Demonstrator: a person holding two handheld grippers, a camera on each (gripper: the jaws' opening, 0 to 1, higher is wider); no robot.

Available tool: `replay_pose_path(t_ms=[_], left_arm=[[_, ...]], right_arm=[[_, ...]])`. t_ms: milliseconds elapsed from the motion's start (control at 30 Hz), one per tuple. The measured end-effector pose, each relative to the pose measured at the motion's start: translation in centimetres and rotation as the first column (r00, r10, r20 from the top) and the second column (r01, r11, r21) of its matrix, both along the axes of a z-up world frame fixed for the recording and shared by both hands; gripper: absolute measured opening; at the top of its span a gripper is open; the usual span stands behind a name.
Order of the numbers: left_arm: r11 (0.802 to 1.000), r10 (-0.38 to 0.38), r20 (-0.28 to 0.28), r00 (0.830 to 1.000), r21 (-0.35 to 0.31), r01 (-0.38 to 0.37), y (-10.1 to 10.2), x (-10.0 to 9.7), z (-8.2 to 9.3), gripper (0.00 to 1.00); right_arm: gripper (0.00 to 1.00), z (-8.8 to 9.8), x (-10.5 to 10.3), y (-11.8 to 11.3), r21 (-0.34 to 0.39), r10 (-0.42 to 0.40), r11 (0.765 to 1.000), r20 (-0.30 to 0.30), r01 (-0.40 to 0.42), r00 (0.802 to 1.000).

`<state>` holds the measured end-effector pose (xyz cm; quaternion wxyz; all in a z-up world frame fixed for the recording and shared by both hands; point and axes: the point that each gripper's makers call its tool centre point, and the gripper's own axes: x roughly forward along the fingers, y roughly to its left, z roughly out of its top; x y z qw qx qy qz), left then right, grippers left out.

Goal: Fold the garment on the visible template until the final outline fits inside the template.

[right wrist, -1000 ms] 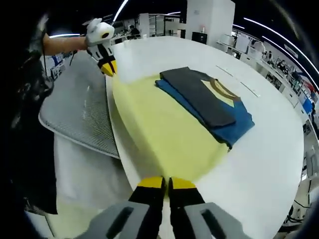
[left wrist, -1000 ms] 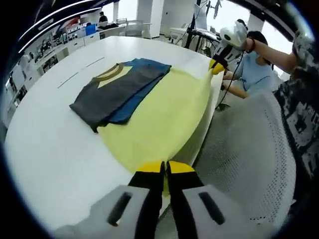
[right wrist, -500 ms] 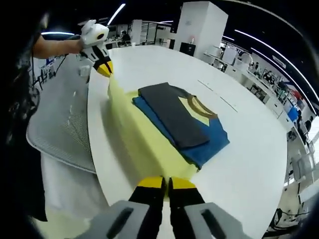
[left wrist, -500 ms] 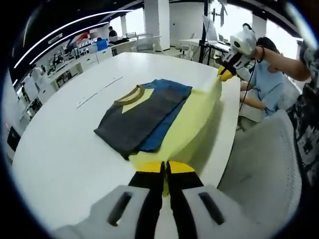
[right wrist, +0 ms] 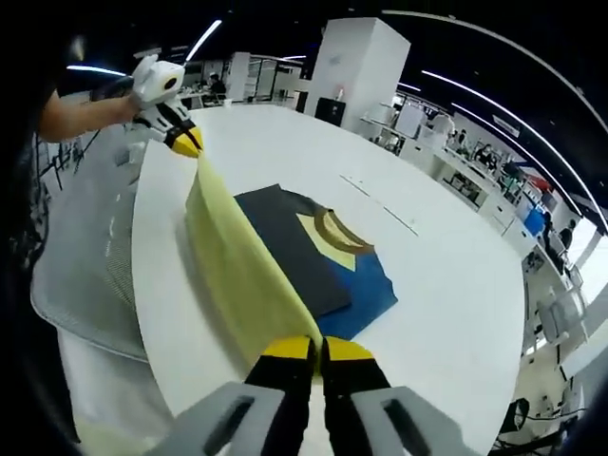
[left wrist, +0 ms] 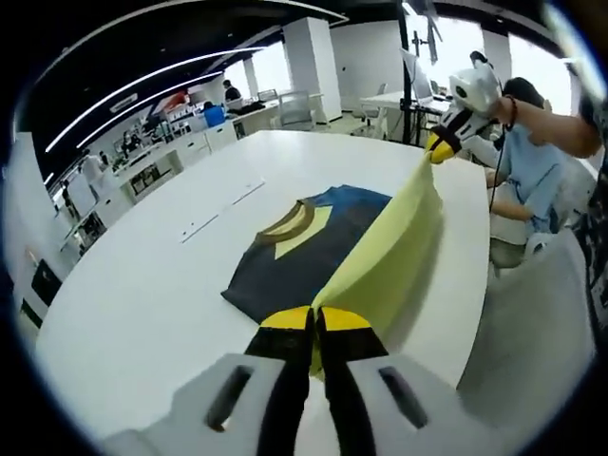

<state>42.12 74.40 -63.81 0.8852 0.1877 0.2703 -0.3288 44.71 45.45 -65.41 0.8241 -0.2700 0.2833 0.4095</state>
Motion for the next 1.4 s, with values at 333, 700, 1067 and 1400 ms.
replay_pose_path(t_ms=[333, 700, 1067, 1400], left_arm=[[0.999, 0.042, 0.100, 0.994, 0.028, -0.045, 0.3, 3.4, 1.8, 0.00], [0.991, 0.107, 0.182, 0.977, 0.055, -0.119, 1.0, 7.0, 2.8, 0.00], [0.981, 0.172, 0.240, 0.955, 0.051, -0.189, 1.5, 11.2, 1.8, 0.00], [0.969, 0.203, 0.243, 0.949, 0.087, -0.230, 2.2, 14.5, -1.0, 0.00]], right_arm=[[0.00, 1.9, 4.2, 0.4, 0.030, -0.052, 0.998, 0.070, 0.050, 0.996], [0.00, 2.1, 7.9, 1.2, -0.025, -0.077, 0.996, 0.114, 0.080, 0.991], [0.00, 1.9, 11.1, 1.2, -0.002, -0.134, 0.991, 0.126, 0.135, 0.983], [0.00, 0.1, 14.2, 1.8, 0.000, -0.159, 0.987, 0.104, 0.160, 0.982]])
